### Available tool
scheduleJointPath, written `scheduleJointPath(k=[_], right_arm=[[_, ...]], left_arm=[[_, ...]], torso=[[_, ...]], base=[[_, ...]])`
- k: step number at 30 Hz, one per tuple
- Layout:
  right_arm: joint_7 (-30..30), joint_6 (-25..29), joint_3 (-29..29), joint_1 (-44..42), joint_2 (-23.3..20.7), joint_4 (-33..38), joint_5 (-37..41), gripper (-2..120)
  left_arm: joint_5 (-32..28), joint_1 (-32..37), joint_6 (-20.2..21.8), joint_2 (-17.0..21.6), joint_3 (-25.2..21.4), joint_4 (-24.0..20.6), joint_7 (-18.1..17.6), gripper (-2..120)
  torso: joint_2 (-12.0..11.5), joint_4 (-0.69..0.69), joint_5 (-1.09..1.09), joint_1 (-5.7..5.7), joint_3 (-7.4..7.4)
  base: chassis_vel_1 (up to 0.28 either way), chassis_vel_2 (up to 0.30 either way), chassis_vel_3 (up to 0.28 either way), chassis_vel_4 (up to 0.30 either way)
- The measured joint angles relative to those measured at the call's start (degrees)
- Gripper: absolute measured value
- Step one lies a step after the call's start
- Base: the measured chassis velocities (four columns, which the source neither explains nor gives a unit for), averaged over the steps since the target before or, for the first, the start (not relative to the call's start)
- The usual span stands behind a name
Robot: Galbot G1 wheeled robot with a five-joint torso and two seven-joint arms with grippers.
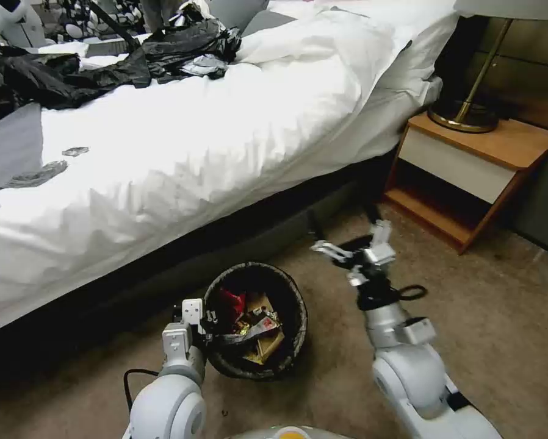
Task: Pick up the trash bin, then pick up the garbage from the floor and place it into the trash bin.
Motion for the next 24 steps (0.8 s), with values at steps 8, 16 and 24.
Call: scheduleJointPath(k=[8, 16, 24], right_arm=[[-0.4, 3.31, 1.54, -0.08, 0.63, -4.74, -0.57, 100], [-0.71, 3.4, 0.61, 0.0, 1.42, -6.14, -1.29, 100], [-0.81, 2.32, 0.64, -1.16, 1.45, -6.51, -2.53, 100]], left_arm=[[-0.15, 0.42, -0.04, 0.07, -0.24, -0.87, -0.03, 0], [-0.38, 0.48, -0.04, 0.03, -0.5, -1.34, -0.04, 0], [-0.66, 0.12, -0.02, 0.16, -0.6, -1.42, -0.04, 0]], torso=[[0.0, 0.01, -0.01, 0.0, 0.0], [0.0, 0.01, -0.02, 0.0, 0.0], [0.0, 0.01, -0.01, 0.0, 0.0]], base=[[0.0, 0.0, 0.0, 0.0], [0.0, 0.0, 0.0, 0.0], [0.013, 0.014, 0.014, 0.016]])
